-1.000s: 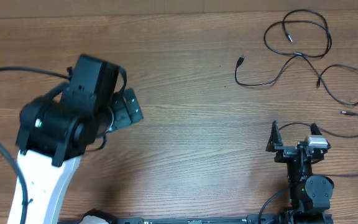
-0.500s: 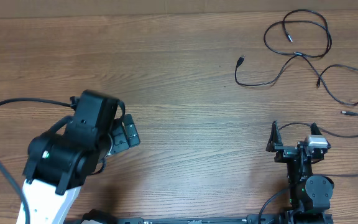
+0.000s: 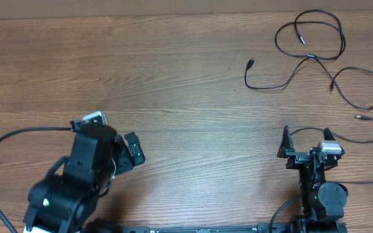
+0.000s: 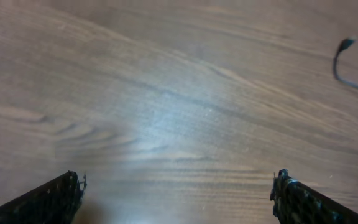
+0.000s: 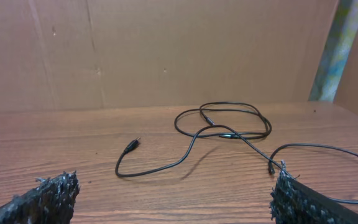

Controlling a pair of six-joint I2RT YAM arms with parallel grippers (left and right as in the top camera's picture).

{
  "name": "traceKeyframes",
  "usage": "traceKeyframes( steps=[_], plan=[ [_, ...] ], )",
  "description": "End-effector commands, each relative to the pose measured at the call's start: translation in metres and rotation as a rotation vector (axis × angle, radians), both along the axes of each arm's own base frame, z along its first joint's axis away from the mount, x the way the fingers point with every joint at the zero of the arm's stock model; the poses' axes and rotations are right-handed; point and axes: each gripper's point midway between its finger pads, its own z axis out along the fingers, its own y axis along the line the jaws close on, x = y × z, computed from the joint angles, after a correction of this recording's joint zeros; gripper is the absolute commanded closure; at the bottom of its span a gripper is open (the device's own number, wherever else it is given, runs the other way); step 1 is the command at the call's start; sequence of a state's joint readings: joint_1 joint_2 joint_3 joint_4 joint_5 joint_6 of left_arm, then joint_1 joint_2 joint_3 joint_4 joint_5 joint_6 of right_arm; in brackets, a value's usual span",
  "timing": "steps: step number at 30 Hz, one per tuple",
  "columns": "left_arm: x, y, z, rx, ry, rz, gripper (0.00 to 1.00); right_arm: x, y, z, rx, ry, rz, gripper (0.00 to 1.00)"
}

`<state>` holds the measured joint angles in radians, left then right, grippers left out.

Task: Untangle cables

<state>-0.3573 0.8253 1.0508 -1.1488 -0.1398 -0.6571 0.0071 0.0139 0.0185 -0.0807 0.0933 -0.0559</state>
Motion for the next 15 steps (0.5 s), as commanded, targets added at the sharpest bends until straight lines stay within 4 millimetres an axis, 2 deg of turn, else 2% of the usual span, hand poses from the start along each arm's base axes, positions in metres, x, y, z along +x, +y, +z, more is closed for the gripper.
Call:
traceKeyframes(
  steps=[1,6,15],
  plan=[
    [-0.002,-0.001,-0.006,0.029,-0.064,-0.079,0.0,0.0,0.0,-0.002,0.003,-0.005,-0.001,0.0],
    [-0.002,-0.004,-0.014,0.053,-0.136,-0.161,0.0,0.0,0.0,-0.002,0.003,-0.005,-0.001,0.0],
    [-0.019,-0.006,-0.033,0.013,-0.151,-0.185,0.01,0.0,0.0,-0.002,0.003,-0.005,-0.001,0.0]
  ],
)
